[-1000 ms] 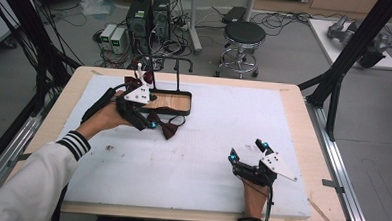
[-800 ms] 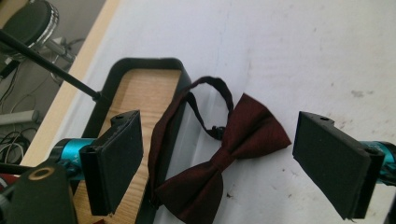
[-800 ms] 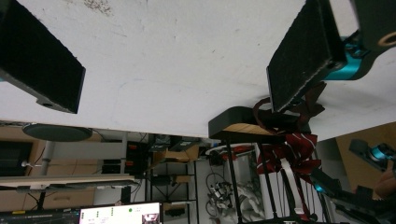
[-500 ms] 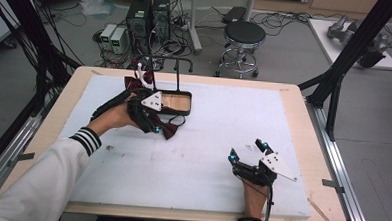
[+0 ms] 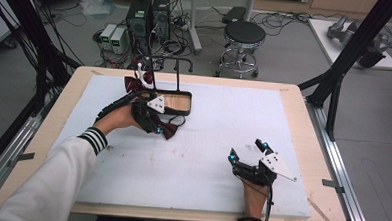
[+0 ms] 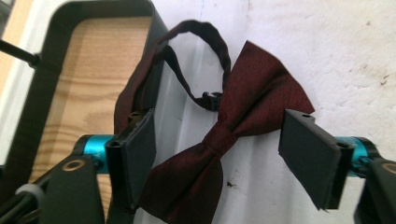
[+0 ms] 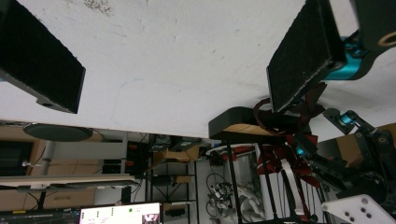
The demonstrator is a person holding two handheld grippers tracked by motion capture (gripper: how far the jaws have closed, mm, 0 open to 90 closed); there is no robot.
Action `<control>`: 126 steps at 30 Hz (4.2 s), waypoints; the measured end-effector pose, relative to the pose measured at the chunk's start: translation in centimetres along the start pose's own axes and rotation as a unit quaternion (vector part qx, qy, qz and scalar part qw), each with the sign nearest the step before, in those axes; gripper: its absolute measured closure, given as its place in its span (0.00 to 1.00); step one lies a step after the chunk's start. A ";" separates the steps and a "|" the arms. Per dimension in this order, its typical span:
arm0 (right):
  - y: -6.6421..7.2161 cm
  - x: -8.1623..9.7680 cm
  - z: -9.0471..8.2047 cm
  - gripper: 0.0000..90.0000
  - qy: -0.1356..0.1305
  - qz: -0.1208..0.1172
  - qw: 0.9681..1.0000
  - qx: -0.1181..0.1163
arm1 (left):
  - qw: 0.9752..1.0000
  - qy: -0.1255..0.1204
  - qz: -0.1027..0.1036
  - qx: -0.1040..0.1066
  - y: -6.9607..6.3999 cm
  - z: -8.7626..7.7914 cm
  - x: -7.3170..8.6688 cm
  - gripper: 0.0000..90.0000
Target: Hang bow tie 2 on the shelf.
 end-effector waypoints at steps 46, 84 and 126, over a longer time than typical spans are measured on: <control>0.0 0.0 0.0 0.04 0.003 0.001 1.000 0.000 | 0.999 0.026 0.006 0.032 0.5 1.6 1.3 0.53; 0.0 0.0 0.0 0.04 0.004 0.001 1.000 0.001 | 0.989 -0.101 -0.095 -0.043 0.8 -2.7 1.9 0.85; 0.0 0.0 0.1 0.04 0.004 0.001 1.000 0.000 | 0.912 -0.308 -0.222 -0.157 2.7 -8.5 0.7 0.85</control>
Point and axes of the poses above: each handheld gripper's, and its own axes: z roughly forward along the jaws, x roughly out of its underside, y roughly to its left, the point moved 2 cm from there along z, roughly forward along the jaws, and after that the axes turned 5 degrees about -x, right-handed, at the moved point
